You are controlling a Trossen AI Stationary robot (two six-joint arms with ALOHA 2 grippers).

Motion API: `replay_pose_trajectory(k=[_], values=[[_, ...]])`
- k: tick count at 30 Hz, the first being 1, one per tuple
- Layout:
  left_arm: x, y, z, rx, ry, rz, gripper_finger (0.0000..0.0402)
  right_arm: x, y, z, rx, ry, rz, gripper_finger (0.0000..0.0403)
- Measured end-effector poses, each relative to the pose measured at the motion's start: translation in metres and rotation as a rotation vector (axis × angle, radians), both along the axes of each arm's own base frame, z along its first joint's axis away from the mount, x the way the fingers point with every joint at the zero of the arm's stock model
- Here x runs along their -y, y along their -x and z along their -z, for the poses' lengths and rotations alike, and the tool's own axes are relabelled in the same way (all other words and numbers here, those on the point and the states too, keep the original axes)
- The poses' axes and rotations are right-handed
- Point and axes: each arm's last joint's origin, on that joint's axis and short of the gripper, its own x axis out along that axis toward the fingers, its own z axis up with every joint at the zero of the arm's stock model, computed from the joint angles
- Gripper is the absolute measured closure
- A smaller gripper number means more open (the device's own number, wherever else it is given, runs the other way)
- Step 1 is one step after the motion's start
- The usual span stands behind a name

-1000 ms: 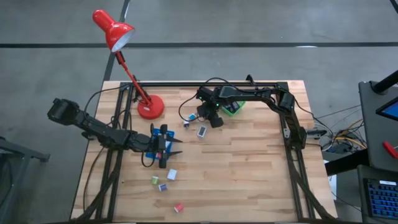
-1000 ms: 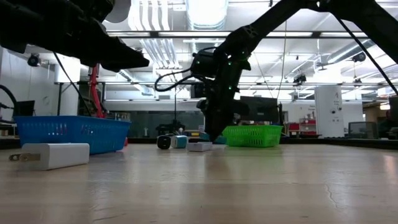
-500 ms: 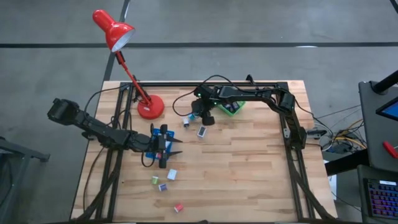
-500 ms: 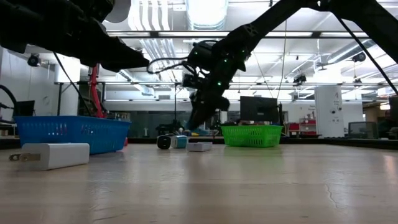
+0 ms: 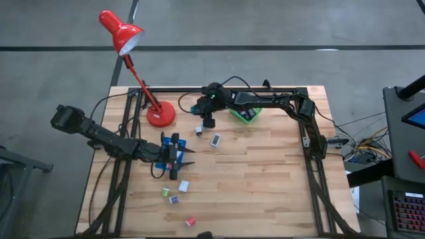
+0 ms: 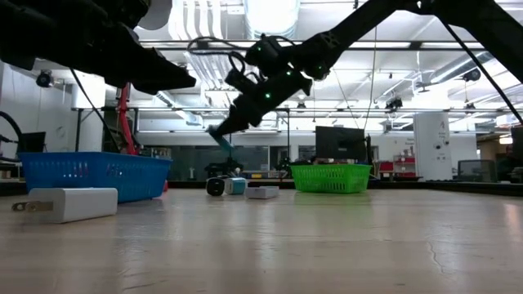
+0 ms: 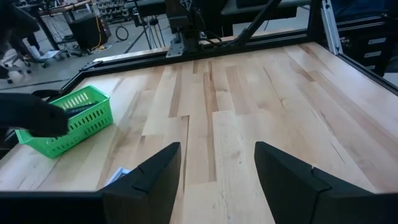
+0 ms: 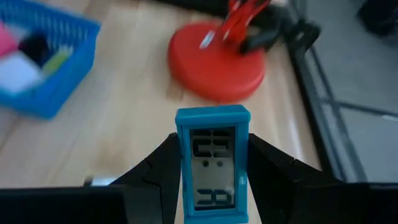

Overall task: Pick & Place Office items
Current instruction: Put the light blue digital clock into the green basket

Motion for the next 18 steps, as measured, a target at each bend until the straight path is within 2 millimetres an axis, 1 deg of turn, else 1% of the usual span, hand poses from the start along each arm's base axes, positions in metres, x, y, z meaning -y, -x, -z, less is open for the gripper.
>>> replay_pose_trajectory(k=[6,12,14,18], values=[[0.0,0.0,0.0,-0.001,0.002,0.007,0.0193,0.002,-0.005,-0.008,0.176,-0.012,0.04,0.0263],[0.0,0.0,0.0,-0.001,-0.004,0.012,0.0193,0.002,-0.005,-0.015,0.417,-0.038,0.052,0.0263],[0.0,0.0,0.0,-0.001,-0.004,0.012,0.0193,0.001,-0.004,-0.015,0.481,-0.051,0.055,0.0263],[0.0,0.0,0.0,-0.002,-0.004,0.016,0.0193,0.001,0.001,-0.01,0.536,-0.078,0.076,0.0263]])
